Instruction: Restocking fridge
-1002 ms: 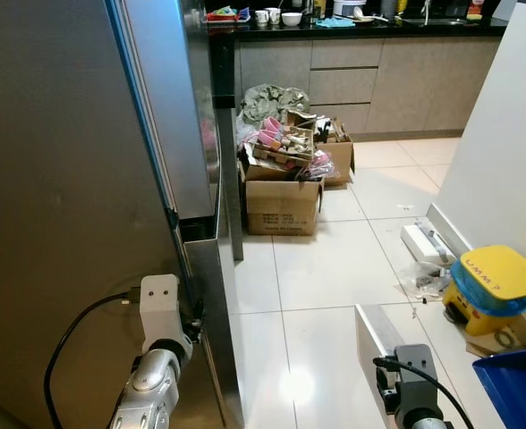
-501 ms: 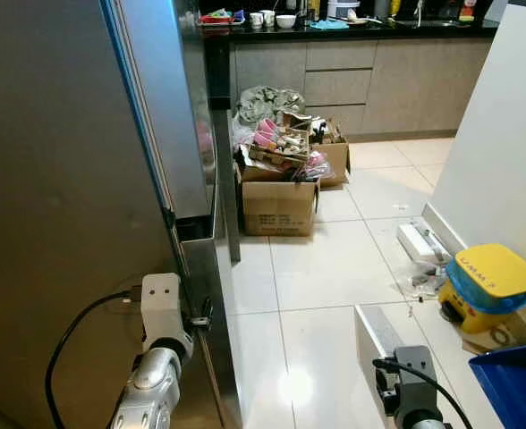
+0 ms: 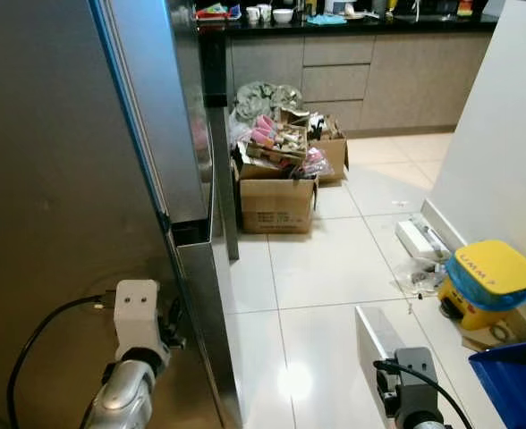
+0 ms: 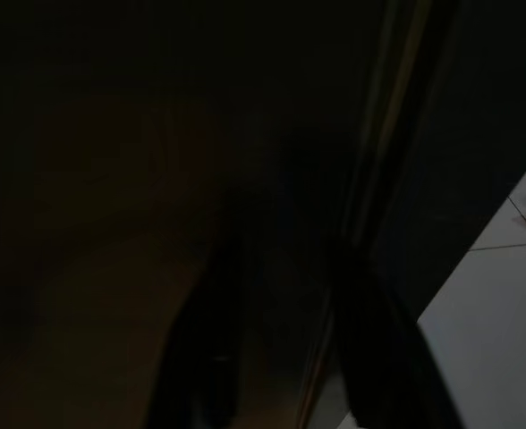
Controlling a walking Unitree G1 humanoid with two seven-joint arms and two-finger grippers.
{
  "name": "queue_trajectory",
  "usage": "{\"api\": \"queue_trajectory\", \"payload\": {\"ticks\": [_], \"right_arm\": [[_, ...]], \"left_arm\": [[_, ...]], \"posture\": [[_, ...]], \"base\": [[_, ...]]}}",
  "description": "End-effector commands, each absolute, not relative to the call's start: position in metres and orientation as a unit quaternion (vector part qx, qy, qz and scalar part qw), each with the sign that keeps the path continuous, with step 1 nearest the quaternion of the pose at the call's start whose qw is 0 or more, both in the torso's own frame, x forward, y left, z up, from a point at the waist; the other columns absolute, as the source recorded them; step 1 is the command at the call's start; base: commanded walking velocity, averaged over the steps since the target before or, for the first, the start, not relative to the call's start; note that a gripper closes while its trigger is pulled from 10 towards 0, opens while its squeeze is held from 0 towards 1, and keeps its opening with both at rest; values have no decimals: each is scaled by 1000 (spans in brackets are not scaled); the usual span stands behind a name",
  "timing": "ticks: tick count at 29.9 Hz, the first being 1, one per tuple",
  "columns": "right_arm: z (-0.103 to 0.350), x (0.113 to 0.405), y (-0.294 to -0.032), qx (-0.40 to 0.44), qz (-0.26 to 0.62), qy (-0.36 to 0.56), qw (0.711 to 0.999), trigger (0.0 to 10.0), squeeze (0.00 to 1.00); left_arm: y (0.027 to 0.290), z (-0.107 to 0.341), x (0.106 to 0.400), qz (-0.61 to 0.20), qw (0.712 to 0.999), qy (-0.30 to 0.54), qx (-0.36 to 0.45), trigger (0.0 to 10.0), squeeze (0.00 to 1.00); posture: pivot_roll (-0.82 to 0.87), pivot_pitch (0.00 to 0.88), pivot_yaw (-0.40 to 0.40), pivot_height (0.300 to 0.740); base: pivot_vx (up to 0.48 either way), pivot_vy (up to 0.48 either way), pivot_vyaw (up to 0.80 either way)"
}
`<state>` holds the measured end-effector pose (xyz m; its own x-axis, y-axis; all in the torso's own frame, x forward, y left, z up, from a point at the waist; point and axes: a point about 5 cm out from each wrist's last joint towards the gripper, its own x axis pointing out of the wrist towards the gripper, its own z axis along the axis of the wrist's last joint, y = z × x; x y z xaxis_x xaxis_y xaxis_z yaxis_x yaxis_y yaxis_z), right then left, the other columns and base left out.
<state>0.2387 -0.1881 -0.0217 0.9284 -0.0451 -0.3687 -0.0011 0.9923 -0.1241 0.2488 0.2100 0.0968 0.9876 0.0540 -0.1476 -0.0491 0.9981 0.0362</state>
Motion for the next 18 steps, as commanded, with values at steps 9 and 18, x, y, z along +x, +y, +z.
{"api": "queue_trajectory", "payload": {"ticks": [9,18], "right_arm": [[-22,237,-189,-63,-13,183,981,10000,0],[-21,238,-190,-64,-11,181,981,10000,0]], "left_arm": [[185,107,225,-62,996,61,10,10000,0],[168,135,215,-132,991,7,-6,10000,0]], "posture": [[-65,49,4,740],[-62,48,1,740]], "base": [[0,0,0],[0,0,0]]}}
